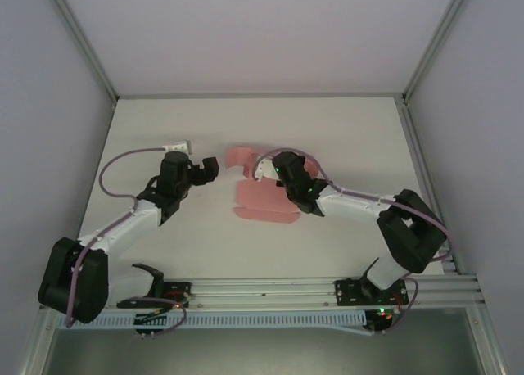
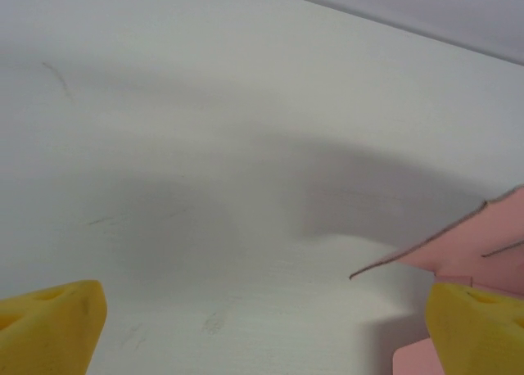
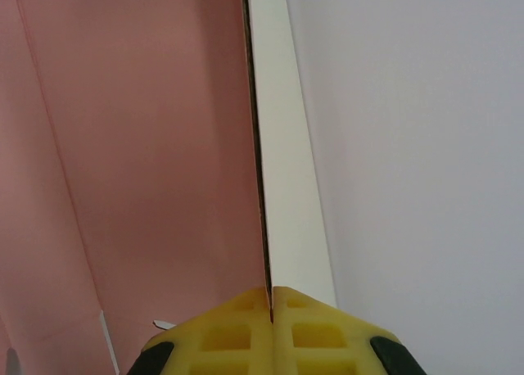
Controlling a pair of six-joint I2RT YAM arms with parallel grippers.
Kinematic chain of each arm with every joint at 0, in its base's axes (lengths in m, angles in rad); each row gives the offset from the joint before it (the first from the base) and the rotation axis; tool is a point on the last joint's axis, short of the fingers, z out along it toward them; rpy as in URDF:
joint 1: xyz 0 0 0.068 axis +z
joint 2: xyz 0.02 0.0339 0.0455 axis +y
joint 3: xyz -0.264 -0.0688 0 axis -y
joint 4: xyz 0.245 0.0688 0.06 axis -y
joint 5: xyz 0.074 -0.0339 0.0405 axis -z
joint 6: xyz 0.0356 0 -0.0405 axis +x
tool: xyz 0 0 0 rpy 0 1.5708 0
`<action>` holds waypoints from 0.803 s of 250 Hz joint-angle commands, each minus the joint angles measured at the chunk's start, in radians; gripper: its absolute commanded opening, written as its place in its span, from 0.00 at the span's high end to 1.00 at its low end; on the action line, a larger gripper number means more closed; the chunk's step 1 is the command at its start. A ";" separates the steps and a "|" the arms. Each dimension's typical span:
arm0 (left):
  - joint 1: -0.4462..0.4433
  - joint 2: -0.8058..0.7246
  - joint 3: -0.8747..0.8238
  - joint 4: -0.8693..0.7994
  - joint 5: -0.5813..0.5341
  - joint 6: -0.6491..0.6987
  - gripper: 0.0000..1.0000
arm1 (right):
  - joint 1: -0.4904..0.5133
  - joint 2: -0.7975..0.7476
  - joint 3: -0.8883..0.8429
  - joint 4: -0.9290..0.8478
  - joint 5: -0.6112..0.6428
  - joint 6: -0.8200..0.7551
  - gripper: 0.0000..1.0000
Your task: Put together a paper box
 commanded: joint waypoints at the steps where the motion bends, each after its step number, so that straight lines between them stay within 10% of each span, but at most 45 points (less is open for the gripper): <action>1: 0.055 0.034 0.029 0.021 -0.005 -0.029 0.00 | 0.017 0.020 -0.036 0.087 0.054 -0.028 1.00; 49: 0.175 0.149 0.067 0.140 0.166 -0.048 0.00 | 0.018 0.042 -0.092 0.164 0.048 -0.037 1.00; 201: 0.149 0.550 0.262 0.284 0.474 0.090 0.00 | 0.016 0.092 -0.135 0.344 0.058 -0.042 1.00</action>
